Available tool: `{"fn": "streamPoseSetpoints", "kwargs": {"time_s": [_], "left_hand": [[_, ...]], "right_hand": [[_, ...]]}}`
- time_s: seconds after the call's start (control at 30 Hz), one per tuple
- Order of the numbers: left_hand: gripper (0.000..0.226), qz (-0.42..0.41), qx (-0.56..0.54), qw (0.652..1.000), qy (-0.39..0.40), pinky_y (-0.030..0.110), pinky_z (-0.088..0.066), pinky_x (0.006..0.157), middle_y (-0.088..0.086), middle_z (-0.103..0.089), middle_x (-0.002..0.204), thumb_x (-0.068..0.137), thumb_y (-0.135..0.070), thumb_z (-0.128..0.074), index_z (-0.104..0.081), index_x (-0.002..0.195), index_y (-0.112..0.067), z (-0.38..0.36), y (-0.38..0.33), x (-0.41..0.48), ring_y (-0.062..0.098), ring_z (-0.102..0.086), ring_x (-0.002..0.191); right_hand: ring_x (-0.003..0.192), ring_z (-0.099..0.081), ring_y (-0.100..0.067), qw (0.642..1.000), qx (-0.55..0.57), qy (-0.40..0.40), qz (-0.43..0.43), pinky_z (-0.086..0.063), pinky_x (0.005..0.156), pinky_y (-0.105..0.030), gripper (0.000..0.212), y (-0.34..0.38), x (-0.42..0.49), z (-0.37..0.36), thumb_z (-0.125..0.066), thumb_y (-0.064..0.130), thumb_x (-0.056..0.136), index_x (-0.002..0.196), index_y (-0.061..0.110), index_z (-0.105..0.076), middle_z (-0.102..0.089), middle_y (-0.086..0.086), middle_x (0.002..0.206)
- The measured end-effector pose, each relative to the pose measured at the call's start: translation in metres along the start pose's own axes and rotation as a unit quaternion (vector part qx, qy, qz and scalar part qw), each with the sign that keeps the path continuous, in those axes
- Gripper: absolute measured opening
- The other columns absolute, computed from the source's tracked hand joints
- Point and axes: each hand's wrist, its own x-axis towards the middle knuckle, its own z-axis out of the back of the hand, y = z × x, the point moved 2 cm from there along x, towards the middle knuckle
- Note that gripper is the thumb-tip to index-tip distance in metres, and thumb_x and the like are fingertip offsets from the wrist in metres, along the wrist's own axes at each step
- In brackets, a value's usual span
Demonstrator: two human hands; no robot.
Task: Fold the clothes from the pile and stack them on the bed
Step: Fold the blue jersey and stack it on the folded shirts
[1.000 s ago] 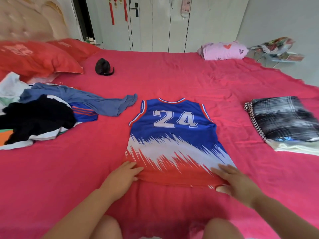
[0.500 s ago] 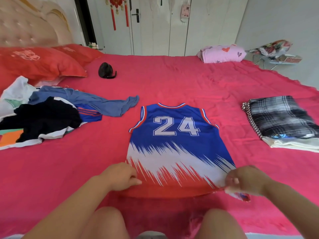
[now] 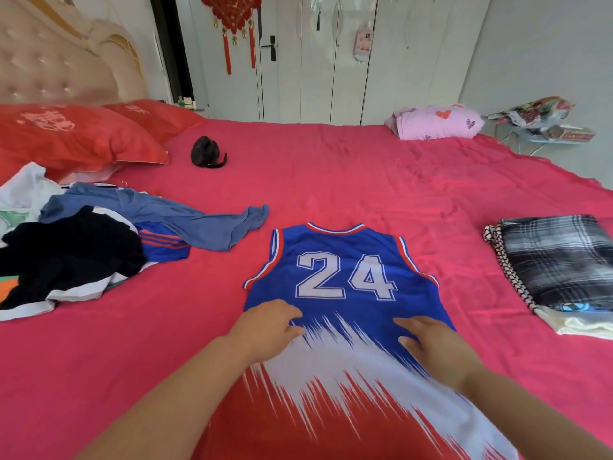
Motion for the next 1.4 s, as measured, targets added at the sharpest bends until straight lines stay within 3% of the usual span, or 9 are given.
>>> {"fn": "streamPoseSetpoints", "kwargs": {"time_s": [0.3,0.5,0.63,0.73,0.9,1.03,1.1,1.3,1.4], "left_hand": [[0.053,0.061,-0.005,0.996,-0.059,0.032,-0.031,0.105,0.008,-0.037,0.143,0.096,-0.032,-0.046,-0.031,0.142,-0.011,0.035,0.048,0.133,0.023,-0.037,0.13],[0.029,0.073,-0.006,0.986,-0.153,0.034,-0.032,0.093,0.016,-0.046,0.12,0.097,-0.021,-0.042,-0.049,0.116,-0.001,0.025,0.082,0.24,0.031,-0.046,0.111],[0.036,0.091,0.014,0.98,-0.175,0.042,-0.036,0.097,0.014,-0.046,0.131,0.099,-0.018,-0.037,-0.039,0.133,-0.005,0.01,0.091,0.278,0.032,-0.043,0.12],[0.052,0.142,0.062,0.978,-0.138,0.042,-0.034,0.095,0.012,-0.045,0.135,0.098,-0.024,-0.041,-0.021,0.144,-0.012,-0.003,0.094,0.288,0.031,-0.043,0.123],[0.026,0.15,0.146,0.953,-0.221,0.038,-0.032,0.092,0.009,-0.055,0.118,0.093,-0.027,-0.052,-0.053,0.114,-0.012,0.011,0.092,0.275,0.028,-0.049,0.114],[0.022,0.09,0.095,0.954,-0.269,0.035,-0.029,0.074,0.011,-0.057,0.104,0.091,-0.029,-0.055,-0.059,0.096,-0.008,0.041,0.078,0.236,0.031,-0.053,0.103],[0.022,0.055,0.056,0.958,-0.275,0.034,-0.031,0.07,0.011,-0.054,0.094,0.089,-0.029,-0.058,-0.061,0.089,-0.007,0.05,0.071,0.208,0.031,-0.054,0.097],[0.028,-0.093,-0.028,0.962,-0.255,0.042,-0.048,0.062,0.012,-0.054,0.071,0.075,-0.027,-0.056,-0.072,0.083,-0.005,0.043,0.038,0.084,0.034,-0.059,0.072],[0.036,-0.147,0.021,0.961,-0.231,0.031,-0.042,0.049,0.007,-0.055,0.061,0.068,-0.027,-0.045,-0.074,0.078,-0.009,0.021,0.028,0.025,0.027,-0.06,0.057]], "right_hand": [[0.123,-0.044,-0.027,0.998,-0.028,-0.051,-0.032,-0.038,0.097,-0.032,0.044,-0.017,0.142,0.024,-0.04,0.02,0.098,0.142,0.019,-0.035,-0.044,-0.008,0.137],[0.114,-0.05,-0.035,0.994,-0.057,-0.078,-0.046,-0.042,0.093,-0.039,0.038,-0.032,0.255,0.019,-0.04,0.011,0.095,0.132,0.008,-0.046,-0.047,-0.015,0.131],[0.117,-0.051,-0.034,0.99,-0.046,-0.078,-0.112,-0.043,0.092,-0.041,0.05,-0.044,0.296,0.001,-0.038,0.002,0.092,0.141,0.007,-0.03,-0.038,-0.017,0.14],[0.112,-0.053,-0.037,0.985,-0.046,-0.054,-0.157,-0.043,0.088,-0.042,0.055,-0.05,0.306,-0.007,-0.045,0.007,0.092,0.143,0.007,-0.024,-0.05,-0.024,0.125],[0.102,-0.055,-0.038,0.98,-0.053,-0.123,-0.147,-0.044,0.079,-0.038,0.025,-0.05,0.287,0.014,-0.053,0.012,0.086,0.11,0.007,-0.059,-0.052,-0.021,0.114],[0.087,-0.056,-0.037,0.978,-0.002,-0.167,-0.127,-0.035,0.065,-0.032,0.006,-0.035,0.243,0.042,-0.059,0.016,0.081,0.084,0.011,-0.057,-0.053,-0.019,0.099],[0.086,-0.056,-0.035,0.981,-0.007,-0.162,-0.108,-0.033,0.062,-0.032,0.016,-0.027,0.21,0.05,-0.059,0.017,0.081,0.071,0.017,-0.047,-0.057,-0.017,0.094],[0.079,-0.055,-0.033,0.973,-0.038,-0.215,-0.074,-0.036,0.054,-0.031,0.006,-0.011,0.076,0.06,-0.064,0.014,0.075,0.08,0.019,-0.063,-0.055,-0.002,0.07],[0.063,-0.052,-0.032,0.969,-0.075,-0.235,0.025,-0.041,0.051,-0.035,0.011,-0.008,0.01,0.051,-0.064,0.012,0.061,0.07,0.018,-0.066,-0.059,0.001,0.059]]}}
